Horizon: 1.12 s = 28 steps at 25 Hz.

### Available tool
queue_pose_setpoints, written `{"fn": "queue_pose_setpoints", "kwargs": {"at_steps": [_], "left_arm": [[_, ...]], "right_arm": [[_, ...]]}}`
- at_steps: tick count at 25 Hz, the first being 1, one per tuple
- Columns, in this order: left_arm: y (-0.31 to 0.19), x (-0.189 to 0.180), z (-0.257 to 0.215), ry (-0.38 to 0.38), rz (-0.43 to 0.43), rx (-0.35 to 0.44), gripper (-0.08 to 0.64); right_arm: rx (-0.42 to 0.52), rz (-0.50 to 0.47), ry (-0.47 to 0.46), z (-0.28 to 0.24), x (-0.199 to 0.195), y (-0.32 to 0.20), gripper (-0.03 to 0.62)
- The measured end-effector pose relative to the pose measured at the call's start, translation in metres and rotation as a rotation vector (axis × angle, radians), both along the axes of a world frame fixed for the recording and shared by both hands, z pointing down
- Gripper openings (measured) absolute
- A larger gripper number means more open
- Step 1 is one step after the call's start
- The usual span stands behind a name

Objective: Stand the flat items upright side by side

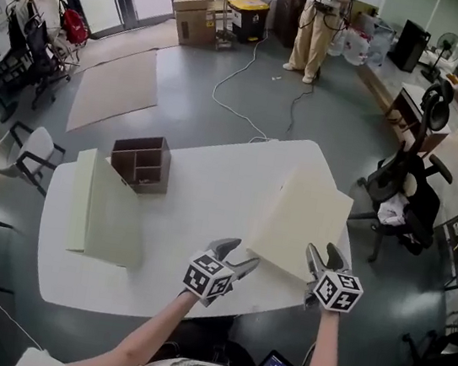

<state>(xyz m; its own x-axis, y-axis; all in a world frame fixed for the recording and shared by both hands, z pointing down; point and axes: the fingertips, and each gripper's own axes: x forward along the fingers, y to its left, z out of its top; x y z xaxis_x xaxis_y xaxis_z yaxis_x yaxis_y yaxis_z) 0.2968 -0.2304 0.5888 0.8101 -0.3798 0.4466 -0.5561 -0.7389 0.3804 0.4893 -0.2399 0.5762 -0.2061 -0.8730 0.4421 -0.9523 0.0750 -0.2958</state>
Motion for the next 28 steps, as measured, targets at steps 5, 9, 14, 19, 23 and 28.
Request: {"fn": "queue_pose_setpoints", "kwargs": {"at_steps": [5,9,14,19,23,28], "left_arm": [[-0.027,0.016,0.026,0.035,-0.032,-0.133,0.316],[-0.033,0.023,0.041,0.026,-0.018,-0.177,0.325],[-0.035,0.029,0.048,0.072,-0.001,-0.244,0.333],[-0.033,0.04,0.052,0.089,0.037,-0.269,0.334],[-0.036,0.045,0.06,0.072,0.064,-0.272,0.334],[-0.031,0.048,0.068,0.067,0.078,-0.294,0.348]], "right_arm": [[-0.032,0.094,-0.074,0.018,0.057,-0.044,0.302],[-0.055,0.188,-0.179,0.038,0.098,-0.064,0.331],[-0.069,0.199,-0.289,0.052,0.121,-0.088,0.356],[-0.163,0.105,-0.313,0.066,0.123,-0.112,0.383],[-0.231,0.11,-0.402,0.084,0.124,-0.129,0.417],[-0.27,0.082,-0.473,0.087,0.123,-0.128,0.428]]}}
